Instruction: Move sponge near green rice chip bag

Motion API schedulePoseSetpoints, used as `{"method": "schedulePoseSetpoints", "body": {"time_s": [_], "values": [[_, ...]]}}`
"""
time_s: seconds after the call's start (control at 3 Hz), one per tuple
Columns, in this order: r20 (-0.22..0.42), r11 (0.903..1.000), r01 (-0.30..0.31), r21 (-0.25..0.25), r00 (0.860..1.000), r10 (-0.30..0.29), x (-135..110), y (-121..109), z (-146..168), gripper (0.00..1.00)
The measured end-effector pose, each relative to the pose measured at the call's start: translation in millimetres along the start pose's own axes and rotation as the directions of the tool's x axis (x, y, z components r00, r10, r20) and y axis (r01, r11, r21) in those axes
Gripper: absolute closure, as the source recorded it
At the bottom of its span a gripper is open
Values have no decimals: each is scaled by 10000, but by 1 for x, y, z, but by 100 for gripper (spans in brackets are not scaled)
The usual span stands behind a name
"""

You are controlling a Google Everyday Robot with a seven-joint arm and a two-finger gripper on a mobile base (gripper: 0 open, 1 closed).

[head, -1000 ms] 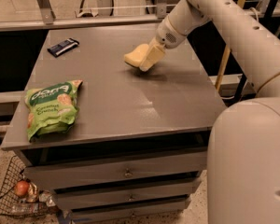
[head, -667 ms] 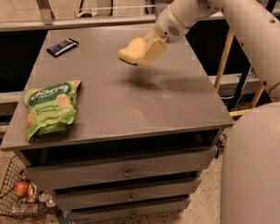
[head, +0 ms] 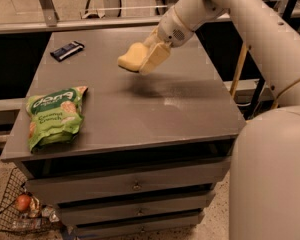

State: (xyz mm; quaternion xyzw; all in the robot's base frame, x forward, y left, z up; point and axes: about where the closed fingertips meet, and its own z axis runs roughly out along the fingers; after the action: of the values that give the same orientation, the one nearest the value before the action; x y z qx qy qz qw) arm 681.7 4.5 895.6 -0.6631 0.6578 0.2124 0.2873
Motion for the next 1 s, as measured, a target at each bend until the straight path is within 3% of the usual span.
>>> {"method": "schedulePoseSetpoints", "body": {"time_s": [0.33, 0.67, 1.0], "values": [[640, 9928, 1001, -655, 9933, -959, -31, 16, 24, 100], [527, 9666, 2047, -1545, 9786, -1988, -61, 39, 55, 100], [268, 9230, 2798, -2642, 9588, -2830, -76, 64, 85, 100]]}}
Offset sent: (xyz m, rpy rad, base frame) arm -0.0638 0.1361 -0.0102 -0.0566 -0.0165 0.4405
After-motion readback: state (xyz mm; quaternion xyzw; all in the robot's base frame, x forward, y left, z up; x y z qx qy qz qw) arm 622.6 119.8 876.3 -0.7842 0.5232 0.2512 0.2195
